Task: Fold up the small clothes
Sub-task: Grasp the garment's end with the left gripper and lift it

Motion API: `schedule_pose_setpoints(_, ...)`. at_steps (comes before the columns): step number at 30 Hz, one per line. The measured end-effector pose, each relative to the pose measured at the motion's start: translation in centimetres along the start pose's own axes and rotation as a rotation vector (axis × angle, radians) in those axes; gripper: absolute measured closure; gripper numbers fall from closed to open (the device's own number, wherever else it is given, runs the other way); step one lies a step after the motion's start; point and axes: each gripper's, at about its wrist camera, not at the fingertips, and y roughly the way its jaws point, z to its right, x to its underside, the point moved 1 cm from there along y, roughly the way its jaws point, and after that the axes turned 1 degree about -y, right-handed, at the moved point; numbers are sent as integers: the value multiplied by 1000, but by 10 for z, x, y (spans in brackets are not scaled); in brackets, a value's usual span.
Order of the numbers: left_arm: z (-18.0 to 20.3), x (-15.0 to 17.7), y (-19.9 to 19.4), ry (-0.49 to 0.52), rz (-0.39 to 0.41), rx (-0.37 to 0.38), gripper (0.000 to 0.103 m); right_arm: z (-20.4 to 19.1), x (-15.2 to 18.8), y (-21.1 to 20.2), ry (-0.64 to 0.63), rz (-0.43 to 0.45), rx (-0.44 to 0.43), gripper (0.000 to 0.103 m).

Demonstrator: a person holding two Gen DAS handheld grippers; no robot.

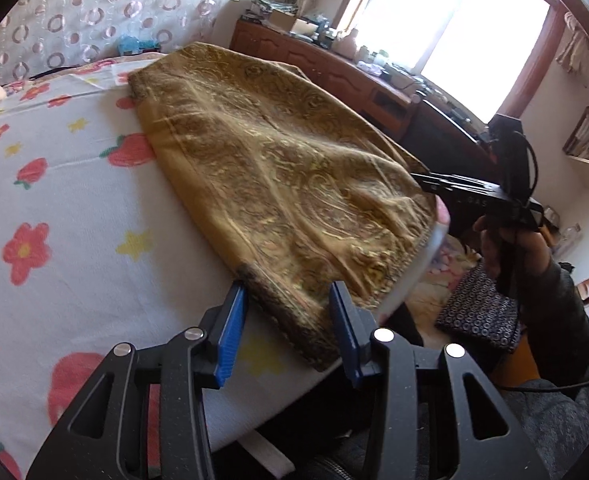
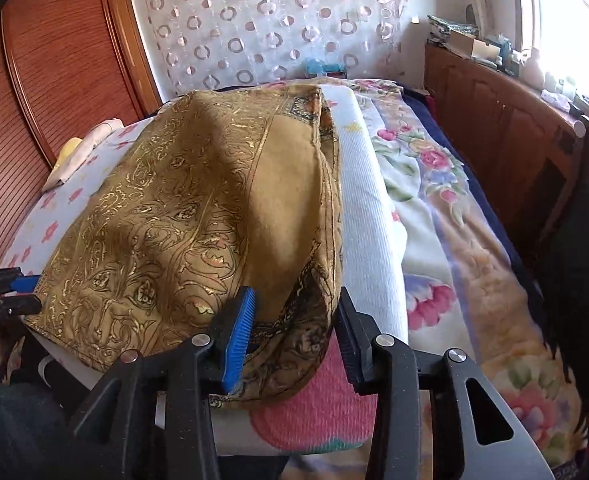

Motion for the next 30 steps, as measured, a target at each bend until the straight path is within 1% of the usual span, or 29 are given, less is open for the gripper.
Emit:
schedule_pose_setpoints(1,2,0,1,9,-4,15,62,-1,0,0,0,4,-1,62)
schedule_pose_setpoints(3,4,0,4,18,-17,33,77,-1,-1,1,4,8,-4,62)
schedule_pose_setpoints(4,5,-2,6,21,-21,36,80,-2,-1,2,5,10,-4,62)
schedule_pose_setpoints(5,6,-3,6,28,-23,36,86,-2,0,3,5,11,-3,62)
schedule_pose_setpoints(6,7,-5,5,35,-17,37,90,-2,2,2,5,13,-2,62)
schedule_pose_setpoints(8,12,-12,-5,44,18,52,95,0,3,2,17,16,-5,62)
schedule_pose_setpoints(12,22,-33,-25,62,89,57,96,-3,0,-9,6,50,19,62)
schedule_pose_setpoints(15,30,-54,-37,74,147,66,96,-7,-4,-26,-7,103,40,62)
schedule_pose_setpoints(17,34,-70,-42,83,185,65,96,-11,-6,-38,-12,131,23,61)
schedule_pose_setpoints(19,35,-83,-44,87,206,67,96,-18,-5,-47,-32,141,0,59)
schedule_pose_setpoints(23,36,-109,-40,95,226,64,96,-41,2,-60,-108,161,-30,54)
schedule_pose_setpoints(26,38,-122,-35,96,238,59,96,-58,9,-66,-161,181,-45,46)
schedule_pose_setpoints(30,38,-131,-32,99,250,44,96,-75,20,-60,-227,169,-77,44)
